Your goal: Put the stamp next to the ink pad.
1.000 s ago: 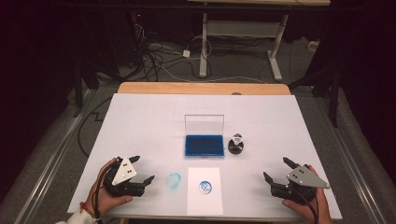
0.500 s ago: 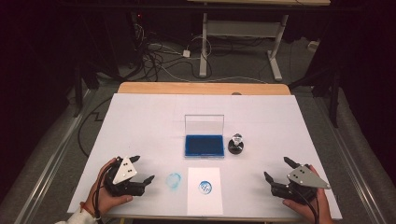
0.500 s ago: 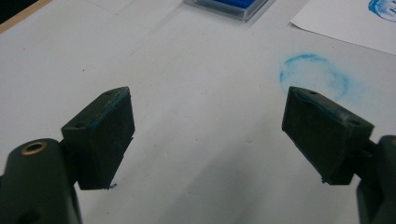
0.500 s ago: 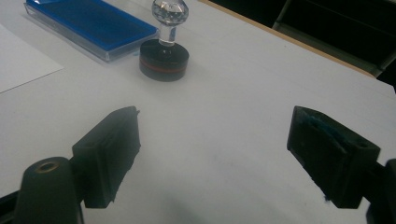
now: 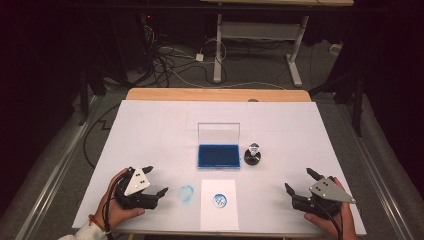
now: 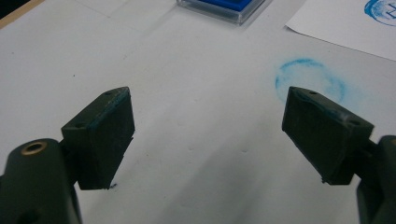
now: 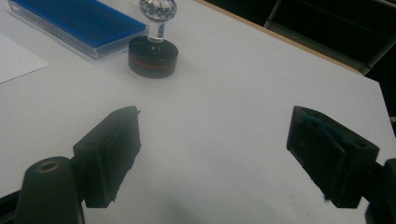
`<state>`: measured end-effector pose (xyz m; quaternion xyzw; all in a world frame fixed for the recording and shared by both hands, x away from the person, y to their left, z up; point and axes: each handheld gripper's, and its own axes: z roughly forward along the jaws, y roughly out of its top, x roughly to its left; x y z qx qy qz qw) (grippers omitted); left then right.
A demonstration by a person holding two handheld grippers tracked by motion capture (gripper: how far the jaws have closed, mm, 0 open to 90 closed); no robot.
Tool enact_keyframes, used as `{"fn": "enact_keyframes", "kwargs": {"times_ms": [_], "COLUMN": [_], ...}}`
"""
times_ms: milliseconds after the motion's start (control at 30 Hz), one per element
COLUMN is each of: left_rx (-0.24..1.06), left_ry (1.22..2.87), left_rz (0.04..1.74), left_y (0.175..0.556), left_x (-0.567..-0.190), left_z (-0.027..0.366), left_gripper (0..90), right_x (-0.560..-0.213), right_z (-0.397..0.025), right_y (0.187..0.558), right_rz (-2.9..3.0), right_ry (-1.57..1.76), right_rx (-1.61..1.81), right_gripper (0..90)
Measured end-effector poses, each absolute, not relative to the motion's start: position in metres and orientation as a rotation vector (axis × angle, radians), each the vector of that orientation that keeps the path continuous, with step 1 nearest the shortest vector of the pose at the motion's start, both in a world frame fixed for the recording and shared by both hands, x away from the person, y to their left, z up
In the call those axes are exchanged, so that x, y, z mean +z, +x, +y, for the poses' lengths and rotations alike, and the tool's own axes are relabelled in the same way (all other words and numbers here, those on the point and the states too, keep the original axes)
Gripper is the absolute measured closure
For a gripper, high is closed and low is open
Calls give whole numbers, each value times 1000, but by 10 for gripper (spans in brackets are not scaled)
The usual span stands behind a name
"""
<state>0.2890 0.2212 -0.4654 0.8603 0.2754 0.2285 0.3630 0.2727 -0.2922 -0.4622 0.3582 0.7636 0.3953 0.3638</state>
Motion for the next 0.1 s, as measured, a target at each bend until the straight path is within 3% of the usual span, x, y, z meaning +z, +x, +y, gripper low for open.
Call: {"fn": "enact_keyframes", "kwargs": {"times_ms": [100], "left_rx": [581], "left_ry": [2213], "left_rz": [707], "left_y": [290], "left_x": [-465], "left_z": [221], "left_gripper": [167], "right_x": [-463], "right_z": [-292], "right_y": [272], "right_rz": [1970], "right_ry": [916], "right_rx": [1007], "right_gripper": [179]}}
